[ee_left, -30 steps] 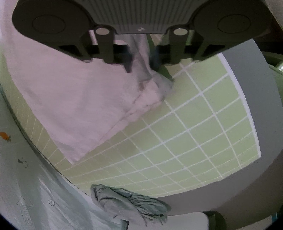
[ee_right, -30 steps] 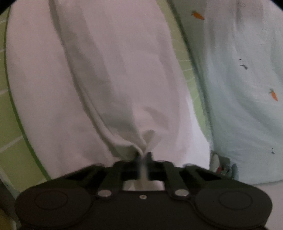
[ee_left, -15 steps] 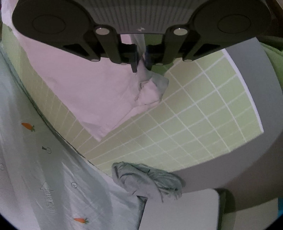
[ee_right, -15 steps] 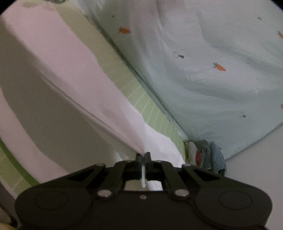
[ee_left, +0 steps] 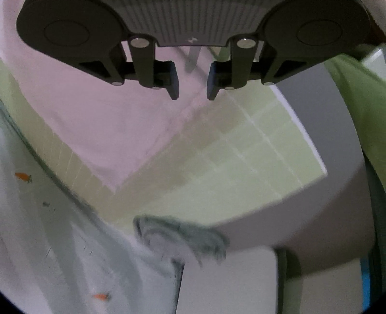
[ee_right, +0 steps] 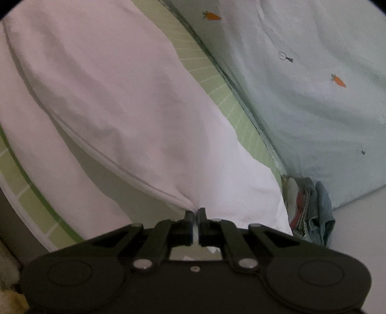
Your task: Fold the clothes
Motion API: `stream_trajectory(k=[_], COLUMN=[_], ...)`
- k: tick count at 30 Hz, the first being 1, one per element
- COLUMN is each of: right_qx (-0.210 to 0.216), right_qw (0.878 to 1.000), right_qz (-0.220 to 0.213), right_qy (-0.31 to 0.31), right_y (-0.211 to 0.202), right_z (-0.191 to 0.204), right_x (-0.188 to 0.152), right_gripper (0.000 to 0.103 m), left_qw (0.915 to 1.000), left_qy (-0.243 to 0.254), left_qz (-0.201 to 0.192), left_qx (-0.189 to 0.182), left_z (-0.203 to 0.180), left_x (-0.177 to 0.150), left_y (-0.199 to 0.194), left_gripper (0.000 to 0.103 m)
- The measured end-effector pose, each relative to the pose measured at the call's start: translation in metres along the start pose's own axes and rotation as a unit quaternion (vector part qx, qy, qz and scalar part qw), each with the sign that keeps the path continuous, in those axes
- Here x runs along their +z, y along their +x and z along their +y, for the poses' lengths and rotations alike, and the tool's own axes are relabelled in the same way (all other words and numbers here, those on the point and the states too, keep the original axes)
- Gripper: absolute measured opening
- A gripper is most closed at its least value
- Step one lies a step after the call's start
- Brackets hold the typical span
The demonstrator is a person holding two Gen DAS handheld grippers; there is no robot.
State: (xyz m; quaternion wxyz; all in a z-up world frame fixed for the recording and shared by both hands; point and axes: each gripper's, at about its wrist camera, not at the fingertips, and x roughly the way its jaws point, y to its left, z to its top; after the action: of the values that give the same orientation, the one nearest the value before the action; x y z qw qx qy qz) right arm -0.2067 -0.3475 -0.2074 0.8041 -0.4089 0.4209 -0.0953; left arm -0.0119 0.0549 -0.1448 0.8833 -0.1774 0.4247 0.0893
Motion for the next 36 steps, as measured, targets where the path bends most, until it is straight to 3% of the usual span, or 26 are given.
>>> stream_trajectory(k=[5,9,11,17,18,20,21,24,30,36], right_qx=[0.005,0.003,0.000,0.005,0.005,0.004,0.004,-0.004,-0.034,-0.060], right_qw=[1.000,1.000,1.000,1.000,1.000,1.000,1.000,1.000,0.999,0.995], right_qz=[0.004,0.006,0.007,0.012,0.013,0.014,0.014,0.008,-0.016,-0.046], right_qy=[-0.002,-0.007,-0.009,-0.008,-0.010,-0.012,-0.012,-0.002,0.035,0.064], right_y=[0.001,0.000,-0.002,-0.001,0.000,0.000,0.000,-0.003,-0.019,-0.046], right_z=[-0.001,0.000,0.000,0.003,0.003,0.004,0.004,0.002,-0.013,-0.026], right_x=[0.001,0.000,0.000,0.001,0.001,0.002,0.003,0.003,0.002,0.000], right_gripper=[0.004,0.004,0.004,0.005,0.005,0.005,0.005,0.005,0.003,0.001], left_qw=[0.9991,0.9961,0.9950,0.9948,0.9947,0.9951,0.9950,0.9958,0.9968,0.9994], left_qy=[0.019,0.017,0.011,-0.011,-0.012,0.002,0.009,0.003,0.068,0.032], left_qz=[0.030,0.086,0.098,0.102,0.102,0.099,0.097,0.088,0.034,-0.010], left_qx=[-0.021,0.004,0.016,0.003,0.002,0.009,0.020,0.025,0.027,-0.006], left_z=[-0.007,-0.005,-0.003,-0.002,-0.003,-0.007,-0.008,-0.005,-0.027,-0.020], left_x=[-0.001,-0.010,-0.013,-0.011,-0.010,-0.010,-0.010,-0.006,0.003,0.026], left_y=[0.020,0.042,0.046,0.055,0.057,0.055,0.055,0.050,0.019,-0.018], left_gripper=[0.033,0.054,0.054,0.056,0.054,0.040,0.022,0.014,0.011,0.009])
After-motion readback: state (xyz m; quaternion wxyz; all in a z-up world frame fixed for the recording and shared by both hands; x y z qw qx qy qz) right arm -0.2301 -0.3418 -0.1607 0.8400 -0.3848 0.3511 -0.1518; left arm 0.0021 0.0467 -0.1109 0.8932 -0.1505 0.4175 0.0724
